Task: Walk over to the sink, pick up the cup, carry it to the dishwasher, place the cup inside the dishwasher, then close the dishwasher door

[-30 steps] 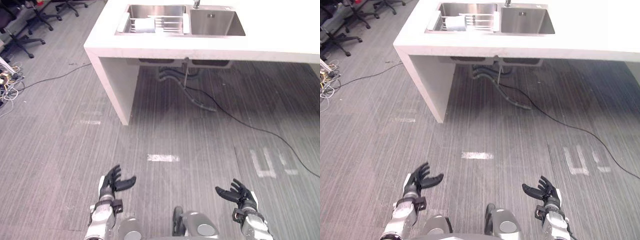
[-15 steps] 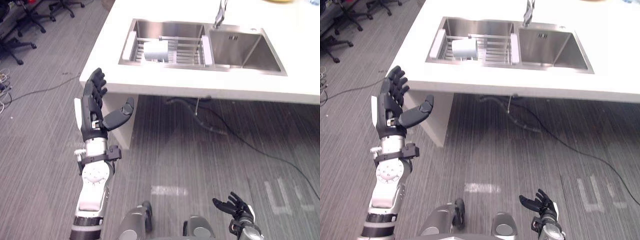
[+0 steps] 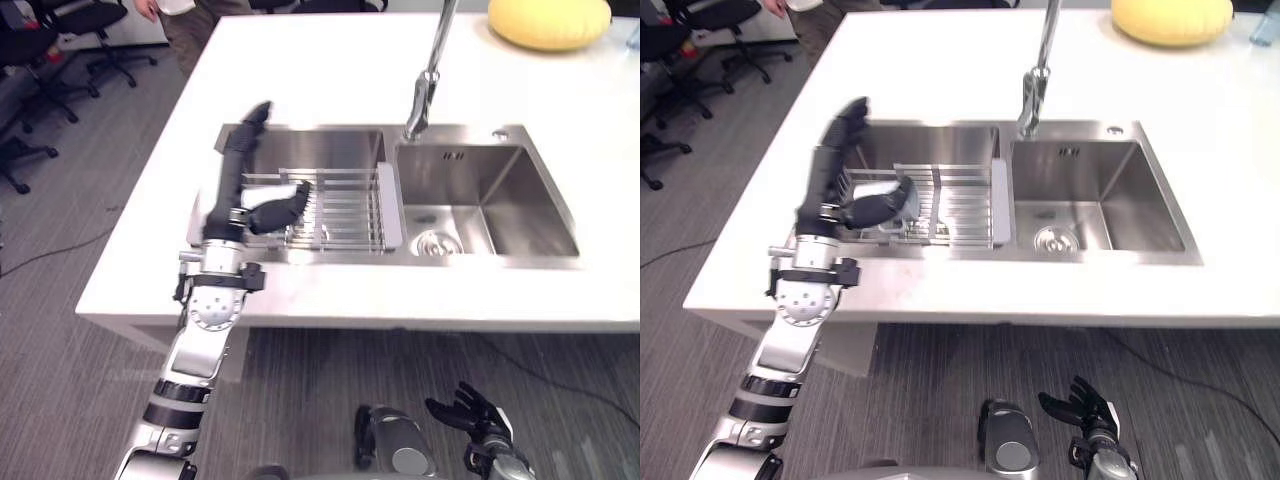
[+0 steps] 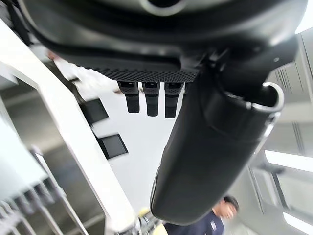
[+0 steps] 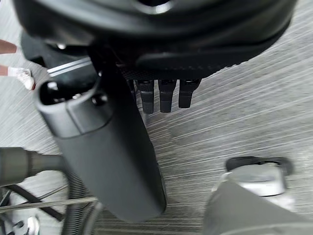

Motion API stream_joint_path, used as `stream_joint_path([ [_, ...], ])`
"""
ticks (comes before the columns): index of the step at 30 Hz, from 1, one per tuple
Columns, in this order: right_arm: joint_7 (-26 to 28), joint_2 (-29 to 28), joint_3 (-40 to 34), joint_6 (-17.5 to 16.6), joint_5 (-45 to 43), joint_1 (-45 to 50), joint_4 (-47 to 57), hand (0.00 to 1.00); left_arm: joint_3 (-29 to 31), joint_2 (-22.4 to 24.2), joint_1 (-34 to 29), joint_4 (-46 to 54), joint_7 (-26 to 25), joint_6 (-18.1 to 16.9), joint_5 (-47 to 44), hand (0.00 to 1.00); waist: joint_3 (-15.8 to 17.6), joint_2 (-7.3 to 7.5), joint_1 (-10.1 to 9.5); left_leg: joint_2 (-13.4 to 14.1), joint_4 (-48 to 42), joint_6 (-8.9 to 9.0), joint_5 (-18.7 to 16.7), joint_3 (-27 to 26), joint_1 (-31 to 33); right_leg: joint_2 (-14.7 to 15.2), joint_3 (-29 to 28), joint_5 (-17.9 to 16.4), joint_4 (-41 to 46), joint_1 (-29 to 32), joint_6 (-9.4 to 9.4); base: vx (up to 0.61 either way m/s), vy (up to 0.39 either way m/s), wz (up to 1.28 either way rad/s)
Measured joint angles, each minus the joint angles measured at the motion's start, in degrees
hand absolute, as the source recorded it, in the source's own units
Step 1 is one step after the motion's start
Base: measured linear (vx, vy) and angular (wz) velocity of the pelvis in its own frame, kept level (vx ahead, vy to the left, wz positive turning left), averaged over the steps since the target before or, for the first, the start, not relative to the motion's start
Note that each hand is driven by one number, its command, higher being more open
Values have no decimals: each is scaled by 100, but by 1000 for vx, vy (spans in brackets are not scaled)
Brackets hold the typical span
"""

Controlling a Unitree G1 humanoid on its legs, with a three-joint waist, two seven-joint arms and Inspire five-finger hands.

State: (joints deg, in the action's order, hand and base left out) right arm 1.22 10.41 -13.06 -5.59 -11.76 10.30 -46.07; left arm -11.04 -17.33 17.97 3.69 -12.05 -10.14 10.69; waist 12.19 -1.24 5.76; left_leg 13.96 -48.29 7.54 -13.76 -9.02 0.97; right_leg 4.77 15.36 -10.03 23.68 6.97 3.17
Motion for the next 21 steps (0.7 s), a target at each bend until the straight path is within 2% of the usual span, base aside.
stream_joint_path([
  [2, 1, 48, 0, -16, -18, 22, 160, 90, -98, -7, 111, 1, 109, -5, 80, 90, 2, 6, -35, 13, 392, -266, -158, -261, 417, 13, 0, 20, -296, -260, -33, 231, -52, 4],
  [3, 0, 69, 0, -16, -40, -58, 135, 90, -100, -51, 195, -20, 127, -4, 150, 90, -6, -8, -44, -96, 1018, -343, -198, -264, 592, 38, -17, 51, -427, -343, -83, 260, 16, -4],
  [4, 0, 71, 1, -14, -41, -90, 124, 90, -101, -89, 240, -40, 134, -4, 191, 90, -7, -10, -54, -160, 1401, -344, -186, -257, 648, 49, -33, 64, -478, -378, -105, 211, 52, -11],
  [5, 5, 68, 14, -16, -39, -108, 124, 90, -132, -162, 359, -145, 154, -4, 302, 90, -7, -10, -112, -324, 2216, -306, -30, -187, 680, 82, -79, 78, -527, -414, -140, 244, 112, -17],
  [6, 20, 85, 19, -15, -38, -103, 101, 90, -193, -215, 518, -325, 200, 2, 471, 90, -62, -107, -159, -469, 3016, -284, 568, -101, 683, 63, -120, 67, -518, -426, -234, 207, 119, -19],
  [7, 26, 98, 20, -12, -37, -102, 85, 90, -201, -219, 567, -413, 242, 4, 557, 90, -82, -155, -159, -482, 3311, -284, 1042, -76, 685, 10, -146, 40, -514, -426, -292, 246, 167, -23],
  [8, 16, -3, 23, -3, -34, -137, -17, 90, -239, -306, 595, -596, 331, 32, 682, 90, -88, -39, -159, -586, 3452, -374, 1266, -140, 587, 52, -266, -2, -472, -447, -394, 151, 111, -15],
  [10, 19, -48, 11, -6, -32, -66, -27, 90, -366, -417, 592, -725, 435, 132, 754, 90, -118, 60, -147, -732, 3704, -439, 1282, -168, 467, 189, -296, -29, -513, -456, -472, 139, 123, -2],
  [12, 7, -62, -3, 4, -26, -37, -117, 90, -518, -602, 570, -1003, 621, 191, 791, 90, -119, 65, -127, -917, 3995, -539, 1352, -246, 283, 324, -362, 26, -711, -568, -572, 106, 132, -2],
  [14, 41, -128, 14, 5, -13, -43, -160, 90, -537, -748, 553, -1180, 736, 235, 863, 90, -122, 67, -100, -974, 4107, -554, 1362, -270, 191, 343, -410, 74, -875, -665, -648, 54, 82, -6],
  [21, 84, -162, 122, 39, 168, -46, -314, 90, -498, -986, 104, -1245, 827, 222, 952, 90, -163, 62, -52, -1008, 4344, -557, 1406, -317, 80, 307, -444, 112, -1069, -684, -692, 19, 4, -4],
])
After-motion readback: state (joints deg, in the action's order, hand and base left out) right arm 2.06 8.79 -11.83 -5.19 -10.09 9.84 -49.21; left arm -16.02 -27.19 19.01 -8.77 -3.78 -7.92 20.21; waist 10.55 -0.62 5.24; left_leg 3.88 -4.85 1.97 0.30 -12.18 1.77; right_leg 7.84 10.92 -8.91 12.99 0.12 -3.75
